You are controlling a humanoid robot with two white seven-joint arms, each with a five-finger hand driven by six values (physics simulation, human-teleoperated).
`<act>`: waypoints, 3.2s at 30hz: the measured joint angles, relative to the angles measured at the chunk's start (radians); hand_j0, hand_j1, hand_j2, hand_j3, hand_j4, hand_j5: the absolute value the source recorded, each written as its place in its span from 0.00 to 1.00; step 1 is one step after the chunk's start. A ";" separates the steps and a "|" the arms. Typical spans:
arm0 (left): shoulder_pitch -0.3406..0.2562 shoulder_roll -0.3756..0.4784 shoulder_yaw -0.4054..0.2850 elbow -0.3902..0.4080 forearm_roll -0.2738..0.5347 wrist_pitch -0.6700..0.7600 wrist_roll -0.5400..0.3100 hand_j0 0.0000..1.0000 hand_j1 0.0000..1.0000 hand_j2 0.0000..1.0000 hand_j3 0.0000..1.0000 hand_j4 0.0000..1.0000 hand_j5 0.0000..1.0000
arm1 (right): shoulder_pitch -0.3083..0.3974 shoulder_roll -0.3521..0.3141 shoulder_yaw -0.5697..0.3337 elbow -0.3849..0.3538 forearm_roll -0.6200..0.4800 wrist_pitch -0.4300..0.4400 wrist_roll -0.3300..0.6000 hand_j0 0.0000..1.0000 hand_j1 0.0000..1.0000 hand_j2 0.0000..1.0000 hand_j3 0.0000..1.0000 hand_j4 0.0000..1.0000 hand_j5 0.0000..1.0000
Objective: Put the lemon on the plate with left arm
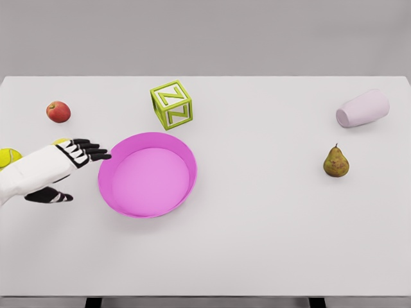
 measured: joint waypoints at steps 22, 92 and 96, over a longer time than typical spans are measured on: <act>-0.072 0.049 -0.029 0.001 -0.038 0.390 -0.031 1.00 1.00 1.00 1.00 1.00 1.00 | 0.000 0.000 0.000 0.000 0.000 0.000 0.000 1.00 1.00 1.00 1.00 1.00 1.00; -0.295 -0.037 -0.217 0.290 -0.234 0.388 -0.027 0.67 0.67 0.67 0.67 0.67 0.67 | 0.000 0.000 0.000 0.000 0.000 0.000 0.000 1.00 1.00 1.00 1.00 1.00 1.00; -0.295 -0.037 -0.218 0.290 -0.232 0.388 -0.027 0.61 0.61 0.61 0.61 0.61 0.61 | 0.000 0.000 0.000 0.000 0.000 0.000 0.000 1.00 1.00 1.00 1.00 1.00 1.00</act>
